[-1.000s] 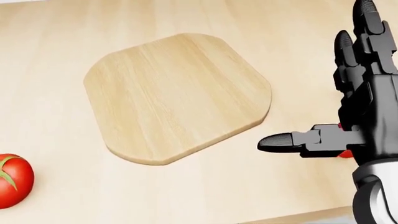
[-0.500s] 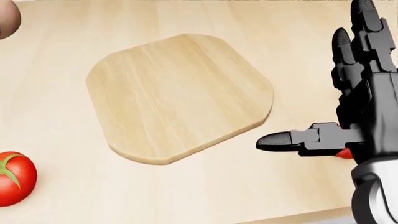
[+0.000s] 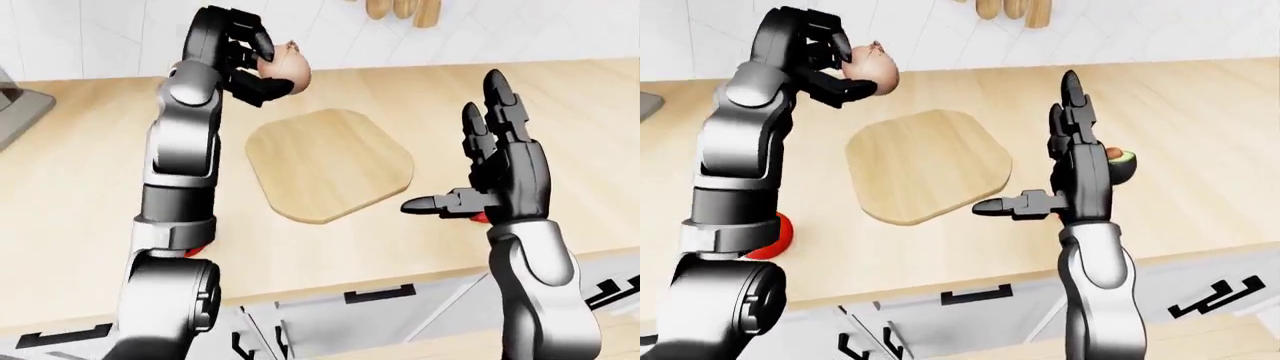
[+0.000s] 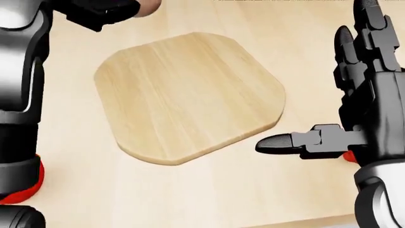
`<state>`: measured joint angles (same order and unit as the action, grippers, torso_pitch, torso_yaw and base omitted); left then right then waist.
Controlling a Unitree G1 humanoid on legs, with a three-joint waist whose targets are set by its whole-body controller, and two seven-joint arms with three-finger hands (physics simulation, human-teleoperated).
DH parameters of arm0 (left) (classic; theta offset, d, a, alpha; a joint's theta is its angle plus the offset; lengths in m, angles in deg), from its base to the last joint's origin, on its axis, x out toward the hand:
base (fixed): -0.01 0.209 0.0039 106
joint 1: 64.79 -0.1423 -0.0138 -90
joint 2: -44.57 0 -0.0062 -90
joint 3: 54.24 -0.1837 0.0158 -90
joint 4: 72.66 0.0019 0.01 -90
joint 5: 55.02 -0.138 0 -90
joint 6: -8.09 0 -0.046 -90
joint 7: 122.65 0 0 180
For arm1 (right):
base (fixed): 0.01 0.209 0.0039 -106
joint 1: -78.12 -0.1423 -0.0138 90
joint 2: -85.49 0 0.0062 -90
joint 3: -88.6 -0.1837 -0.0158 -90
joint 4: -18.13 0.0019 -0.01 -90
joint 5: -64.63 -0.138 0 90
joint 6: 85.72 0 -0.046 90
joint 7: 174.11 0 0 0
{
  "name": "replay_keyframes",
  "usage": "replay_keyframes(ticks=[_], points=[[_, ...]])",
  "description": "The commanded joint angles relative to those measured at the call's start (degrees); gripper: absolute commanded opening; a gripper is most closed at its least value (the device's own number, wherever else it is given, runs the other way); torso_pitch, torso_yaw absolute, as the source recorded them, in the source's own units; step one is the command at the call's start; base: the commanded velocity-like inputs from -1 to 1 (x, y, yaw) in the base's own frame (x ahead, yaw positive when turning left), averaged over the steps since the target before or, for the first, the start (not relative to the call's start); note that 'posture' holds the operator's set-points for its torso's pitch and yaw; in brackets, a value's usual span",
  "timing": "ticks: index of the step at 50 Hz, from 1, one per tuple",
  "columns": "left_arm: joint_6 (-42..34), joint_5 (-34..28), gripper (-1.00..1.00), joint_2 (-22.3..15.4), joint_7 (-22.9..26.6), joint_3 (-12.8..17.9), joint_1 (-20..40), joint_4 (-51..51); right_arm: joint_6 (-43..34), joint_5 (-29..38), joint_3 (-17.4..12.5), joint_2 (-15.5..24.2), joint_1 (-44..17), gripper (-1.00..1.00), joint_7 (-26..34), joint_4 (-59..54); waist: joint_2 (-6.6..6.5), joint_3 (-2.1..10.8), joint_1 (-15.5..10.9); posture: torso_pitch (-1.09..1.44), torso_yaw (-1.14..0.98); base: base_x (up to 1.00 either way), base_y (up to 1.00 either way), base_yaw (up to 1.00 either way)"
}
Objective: Place the avocado, onion, tomato and bell pepper on the cutting board.
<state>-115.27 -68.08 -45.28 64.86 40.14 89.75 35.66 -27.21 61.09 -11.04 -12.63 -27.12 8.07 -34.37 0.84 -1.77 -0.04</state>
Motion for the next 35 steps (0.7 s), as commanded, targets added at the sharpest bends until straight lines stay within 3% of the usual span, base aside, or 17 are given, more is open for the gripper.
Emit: replay_keyframes(ticks=[1, 19, 35], points=[[4.6, -0.1, -0.87, 0.9, -0.5, -0.2, 2.6, 0.6, 1.9, -0.1, -0.3, 0.3, -1.1, 1.00, -0.1, 1.8, 0.09, 1.48, 0.0, 0.00, 0.00, 0.00, 0.00, 0.00], [18.2, 0.1, -0.90, 7.4, -2.7, -1.9, 8.4, 21.6, 2.2, -0.6, -1.1, 0.5, 0.0, 1.00, -0.1, 2.6, 0.69, 1.85, 0.0, 0.00, 0.00, 0.00, 0.00, 0.00], [26.5, 0.0, -0.91, 9.4, -4.0, -2.4, 11.3, 35.4, 2.7, -1.1, -1.8, 0.6, 1.4, 1.00, 0.1, 3.4, 0.94, 1.98, 0.0, 0.00, 0.00, 0.00, 0.00, 0.00]])
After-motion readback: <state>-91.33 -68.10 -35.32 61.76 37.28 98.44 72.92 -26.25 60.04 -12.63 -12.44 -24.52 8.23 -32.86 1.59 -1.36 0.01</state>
